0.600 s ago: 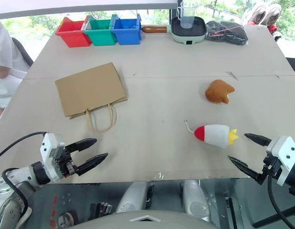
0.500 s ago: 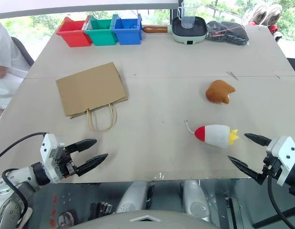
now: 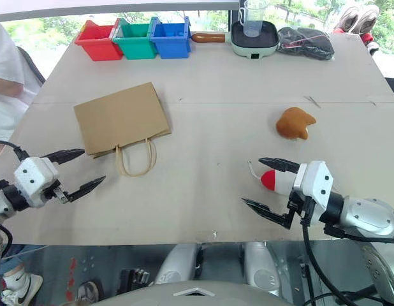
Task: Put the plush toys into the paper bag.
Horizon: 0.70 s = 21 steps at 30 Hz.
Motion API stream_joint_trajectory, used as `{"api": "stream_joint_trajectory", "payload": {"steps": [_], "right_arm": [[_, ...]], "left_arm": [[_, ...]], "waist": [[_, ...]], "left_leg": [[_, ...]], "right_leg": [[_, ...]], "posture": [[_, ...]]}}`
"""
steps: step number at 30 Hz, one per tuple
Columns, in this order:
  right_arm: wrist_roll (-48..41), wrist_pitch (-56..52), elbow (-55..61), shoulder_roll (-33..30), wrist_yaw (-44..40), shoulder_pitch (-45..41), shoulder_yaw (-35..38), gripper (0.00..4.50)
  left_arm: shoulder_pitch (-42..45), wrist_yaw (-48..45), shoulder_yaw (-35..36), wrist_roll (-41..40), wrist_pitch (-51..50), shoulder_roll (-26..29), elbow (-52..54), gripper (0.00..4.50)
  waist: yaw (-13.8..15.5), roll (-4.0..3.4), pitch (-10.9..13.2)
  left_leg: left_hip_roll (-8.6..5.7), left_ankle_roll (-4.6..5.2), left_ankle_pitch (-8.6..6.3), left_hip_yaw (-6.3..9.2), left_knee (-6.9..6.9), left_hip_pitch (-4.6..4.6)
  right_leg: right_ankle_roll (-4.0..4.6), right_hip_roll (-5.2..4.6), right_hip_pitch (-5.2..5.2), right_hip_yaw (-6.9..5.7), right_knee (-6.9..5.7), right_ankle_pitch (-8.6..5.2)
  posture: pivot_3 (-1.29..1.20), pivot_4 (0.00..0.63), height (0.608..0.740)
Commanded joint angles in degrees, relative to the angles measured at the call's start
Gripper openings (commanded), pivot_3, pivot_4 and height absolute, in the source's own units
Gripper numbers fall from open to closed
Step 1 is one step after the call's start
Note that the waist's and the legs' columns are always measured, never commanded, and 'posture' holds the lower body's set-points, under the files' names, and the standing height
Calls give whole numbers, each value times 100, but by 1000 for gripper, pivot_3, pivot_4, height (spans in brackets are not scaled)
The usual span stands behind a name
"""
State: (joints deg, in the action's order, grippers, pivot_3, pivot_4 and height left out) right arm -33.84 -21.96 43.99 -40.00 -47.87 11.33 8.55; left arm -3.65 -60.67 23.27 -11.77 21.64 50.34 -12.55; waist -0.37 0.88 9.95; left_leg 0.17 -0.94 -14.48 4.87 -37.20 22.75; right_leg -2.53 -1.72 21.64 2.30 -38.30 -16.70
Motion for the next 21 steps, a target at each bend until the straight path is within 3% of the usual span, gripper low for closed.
{"api": "stream_joint_trajectory", "payload": {"steps": [1,6,11,14,16,20,21], "right_arm": [[143,194,102,60,72,-60,-152,4500],[235,152,144,81,216,-51,-213,4500],[349,-250,221,250,817,-113,-452,4500],[318,-553,65,439,1128,-351,-610,3031],[559,-555,-104,593,1283,-529,-864,2239],[1071,-504,-651,1021,1595,-1201,-1458,249],[1149,-519,-811,1133,1631,-1403,-1599,62]], "left_arm": [[586,324,-555,719,1001,22,-486,4489],[1183,457,-1199,988,1568,-110,-1010,4489],[1410,98,-1572,200,1123,-415,-679,2272],[1397,-116,-1631,-496,418,-626,-97,593],[1461,-77,-1755,-715,229,-832,407,6],[1708,388,-2027,-1100,-732,-1380,1381,0],[1795,631,-2083,-1332,-1212,-1554,1672,0]], "waist": [[11,-1,0],[-62,9,-3],[-65,9,-2],[-62,9,-1],[-64,10,-2],[-59,11,-2],[-61,11,-2]], "left_leg": [[-1,0,0,-2,0,-1],[-1,0,0,-2,-3,-3],[0,0,0,-3,-3,-9],[1,0,0,0,-15,-9],[1,0,1,5,-18,-11],[-2,0,1,9,-23,-13],[-3,0,1,9,-23,-13]], "right_leg": [[0,3,-1,-2,-1,0],[-3,14,-1,5,-7,2],[-3,16,6,5,-40,2],[-3,17,6,3,-57,2],[-3,17,6,5,-58,2],[-4,17,3,10,-58,2],[-4,17,3,11,-59,3]], "posture": [[0,150,740],[0,150,740],[0,150,740],[0,150,740],[0,150,740],[0,150,740],[0,150,740]]}}
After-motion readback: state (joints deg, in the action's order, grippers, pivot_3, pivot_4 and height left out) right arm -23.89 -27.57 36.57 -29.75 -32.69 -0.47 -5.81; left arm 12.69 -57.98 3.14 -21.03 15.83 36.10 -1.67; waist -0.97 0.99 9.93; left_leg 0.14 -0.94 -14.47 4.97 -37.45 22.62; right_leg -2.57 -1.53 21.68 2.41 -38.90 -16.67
